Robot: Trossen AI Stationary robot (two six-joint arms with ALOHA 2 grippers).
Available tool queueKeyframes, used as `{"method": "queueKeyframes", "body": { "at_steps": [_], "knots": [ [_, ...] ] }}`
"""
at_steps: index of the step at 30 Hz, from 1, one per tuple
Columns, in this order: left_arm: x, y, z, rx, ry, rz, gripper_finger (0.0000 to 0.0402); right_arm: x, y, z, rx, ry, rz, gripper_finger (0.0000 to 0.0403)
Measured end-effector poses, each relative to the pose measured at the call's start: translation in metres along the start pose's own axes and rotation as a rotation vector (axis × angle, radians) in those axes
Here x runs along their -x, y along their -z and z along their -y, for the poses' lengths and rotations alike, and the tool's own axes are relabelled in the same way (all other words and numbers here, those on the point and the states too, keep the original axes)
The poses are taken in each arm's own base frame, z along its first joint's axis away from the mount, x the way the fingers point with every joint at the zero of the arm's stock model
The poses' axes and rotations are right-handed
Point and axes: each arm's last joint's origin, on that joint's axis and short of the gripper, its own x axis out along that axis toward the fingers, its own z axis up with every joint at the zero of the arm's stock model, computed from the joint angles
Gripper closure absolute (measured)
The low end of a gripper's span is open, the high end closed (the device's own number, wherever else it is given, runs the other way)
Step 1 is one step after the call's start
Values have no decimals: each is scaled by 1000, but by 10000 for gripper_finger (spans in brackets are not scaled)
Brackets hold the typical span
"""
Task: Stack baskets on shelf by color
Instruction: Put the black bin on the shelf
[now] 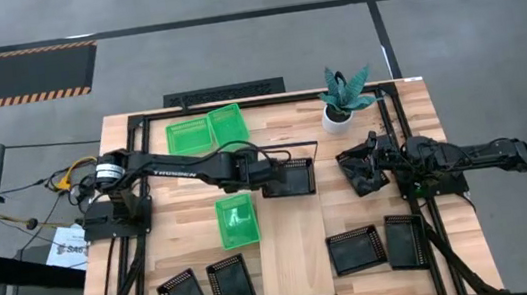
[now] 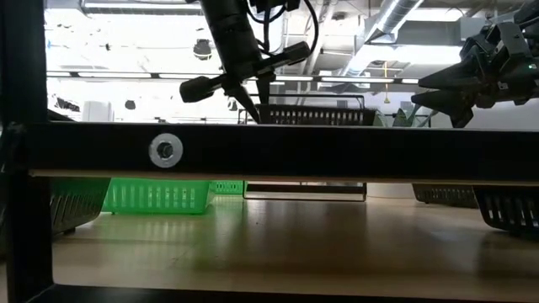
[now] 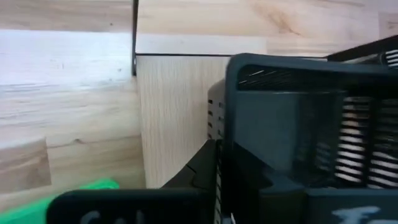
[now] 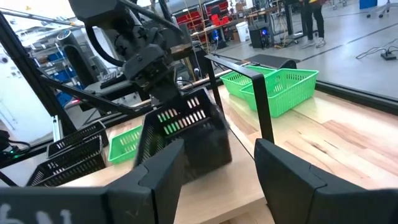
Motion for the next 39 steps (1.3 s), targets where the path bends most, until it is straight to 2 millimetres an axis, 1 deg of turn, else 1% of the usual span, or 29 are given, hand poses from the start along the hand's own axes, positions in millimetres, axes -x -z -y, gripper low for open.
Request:
{"method": "queueKeyframes", "body": {
  "at_steps": [8, 11, 16, 19, 21, 24, 26, 29, 31, 34, 37, 39],
  "knots": [
    [0, -1, 3, 2, 26, 7, 291, 0, 0, 0, 0, 0, 0, 184],
    [0, -1, 4, -36, 41, -11, 260, 0, 0, 0, 0, 0, 0, 184],
    [3, 1, 3, -151, 45, -100, 224, 0, 0, 0, 0, 0, 0, 184],
    [13, 4, -1, -208, 42, -168, 213, 0, 0, 0, 0, 0, 0, 184],
    [24, 5, -4, -259, 45, -199, 210, 0, 0, 0, -10, 0, -1, 184],
    [50, 8, -14, -370, 39, -248, 209, 0, 0, 0, -90, 0, -1, 184],
    [70, 12, -23, -453, 32, -305, 209, 0, 0, 0, -120, 1, -2, 184],
    [103, 24, -42, -582, 6, -393, 209, 0, 1, 0, -120, 3, -8, 184],
    [124, 36, -55, -653, -24, -426, 209, 0, 1, 0, -119, 3, -9, 184],
    [150, 60, -73, -746, -48, -438, 209, 0, 1, 0, -119, 3, -10, 184],
    [168, 88, -91, -850, -87, -462, 209, 0, 1, 0, -119, 3, -10, 184],
    [175, 107, -103, -914, -110, -478, 209, 0, 1, 0, -119, 4, -11, 184]
  ]
}}
